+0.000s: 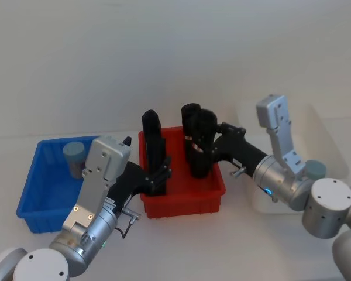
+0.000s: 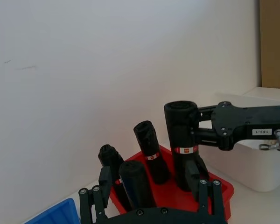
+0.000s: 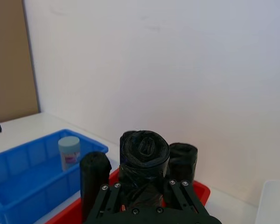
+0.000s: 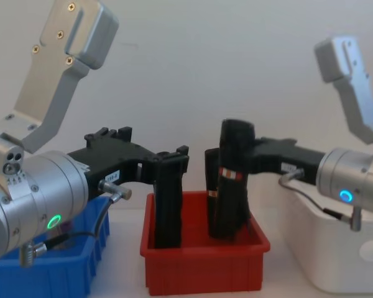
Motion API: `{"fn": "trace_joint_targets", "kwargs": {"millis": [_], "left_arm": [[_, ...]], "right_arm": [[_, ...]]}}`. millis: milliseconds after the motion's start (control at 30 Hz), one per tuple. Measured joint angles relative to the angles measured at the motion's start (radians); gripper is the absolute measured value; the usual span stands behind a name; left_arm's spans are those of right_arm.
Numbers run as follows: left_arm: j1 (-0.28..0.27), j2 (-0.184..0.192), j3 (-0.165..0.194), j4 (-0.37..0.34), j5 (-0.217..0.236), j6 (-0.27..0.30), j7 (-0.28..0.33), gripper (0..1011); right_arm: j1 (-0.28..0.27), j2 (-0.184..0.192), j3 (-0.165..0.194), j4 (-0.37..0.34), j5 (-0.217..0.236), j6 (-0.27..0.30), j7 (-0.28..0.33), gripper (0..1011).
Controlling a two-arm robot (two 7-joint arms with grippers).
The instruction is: Pick the cotton swabs from the blue box and place them into the white box.
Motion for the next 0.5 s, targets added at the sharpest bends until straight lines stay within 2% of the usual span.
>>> {"fn": "trace_joint_targets", "kwargs": {"millis": [133,200,267,500], "left_arm": [[0.000,0.000,0.000,0.000,0.000,0.000,0.000,999],[0.000,0.000,0.000,0.000,0.000,0.000,0.000,999],[0.000,0.000,0.000,0.000,0.000,0.000,0.000,1000],[0.000,0.000,0.000,0.000,0.000,0.000,0.000,1000]], "right_arm": [[-0.050,0.021,0.008,-0.117,0.020,0.024,-0.036,367],[-0.060,0.025,0.009,-0.139,0.024,0.028,-0.045,364],[-0.088,0.038,0.014,-0.207,0.033,0.044,-0.071,355],[-0.145,0.065,0.025,-0.342,0.042,0.083,-0.144,352]]}}
